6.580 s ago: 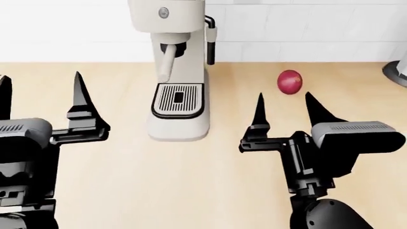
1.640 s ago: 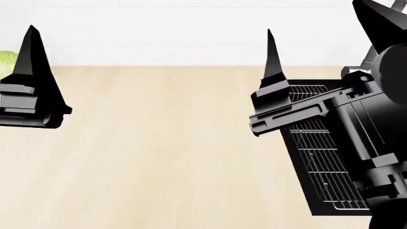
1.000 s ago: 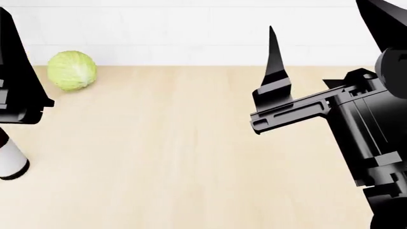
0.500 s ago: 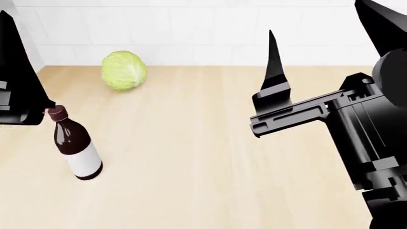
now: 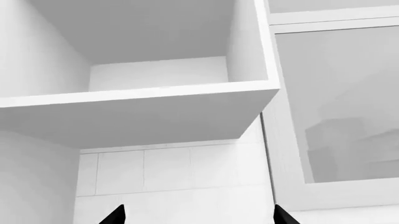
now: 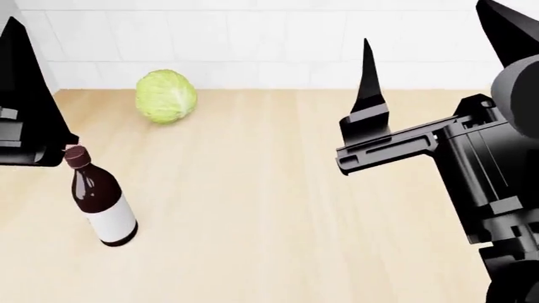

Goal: Pick the bar and vinegar from the counter and place them in the cabinets closest to them.

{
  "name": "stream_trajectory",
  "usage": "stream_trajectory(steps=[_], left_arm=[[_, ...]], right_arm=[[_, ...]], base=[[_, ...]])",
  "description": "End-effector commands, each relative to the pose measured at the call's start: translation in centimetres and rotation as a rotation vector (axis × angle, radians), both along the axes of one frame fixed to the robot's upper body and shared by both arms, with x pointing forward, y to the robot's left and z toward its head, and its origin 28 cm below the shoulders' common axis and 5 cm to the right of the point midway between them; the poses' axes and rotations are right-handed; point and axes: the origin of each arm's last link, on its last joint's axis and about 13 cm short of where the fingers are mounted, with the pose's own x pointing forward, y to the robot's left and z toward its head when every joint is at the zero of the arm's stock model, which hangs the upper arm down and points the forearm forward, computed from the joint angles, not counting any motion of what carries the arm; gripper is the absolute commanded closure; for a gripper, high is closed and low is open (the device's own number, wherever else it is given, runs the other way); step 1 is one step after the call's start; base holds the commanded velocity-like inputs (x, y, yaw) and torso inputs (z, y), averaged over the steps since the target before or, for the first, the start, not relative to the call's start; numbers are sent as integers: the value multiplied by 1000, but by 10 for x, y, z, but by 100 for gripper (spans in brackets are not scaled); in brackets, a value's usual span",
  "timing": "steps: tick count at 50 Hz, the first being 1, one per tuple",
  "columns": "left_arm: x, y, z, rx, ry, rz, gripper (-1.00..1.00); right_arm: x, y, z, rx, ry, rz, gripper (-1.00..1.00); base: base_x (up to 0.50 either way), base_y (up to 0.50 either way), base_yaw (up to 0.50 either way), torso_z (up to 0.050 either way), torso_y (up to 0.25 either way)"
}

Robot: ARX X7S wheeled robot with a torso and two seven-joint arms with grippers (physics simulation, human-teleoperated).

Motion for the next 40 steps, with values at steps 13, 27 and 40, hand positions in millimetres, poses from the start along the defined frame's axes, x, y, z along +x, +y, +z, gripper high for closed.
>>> stream_trajectory(steps=[13,27,40], left_arm=[[-2,2,1,-3,-1,9,-100],[-1,1,1,-2,-1,6,-100],[-3,3,0,-6,-3,2,-100]], right_arm=[[-4,1,5,-30,-30,-5,-100],[-3,1,3,-38,-30,-10,-100],[-3,1,3,-32,-31,-4,-100]], base=[[36,72,0,0,0],[-1,330,0,0,0],[-1,179,0,0,0]])
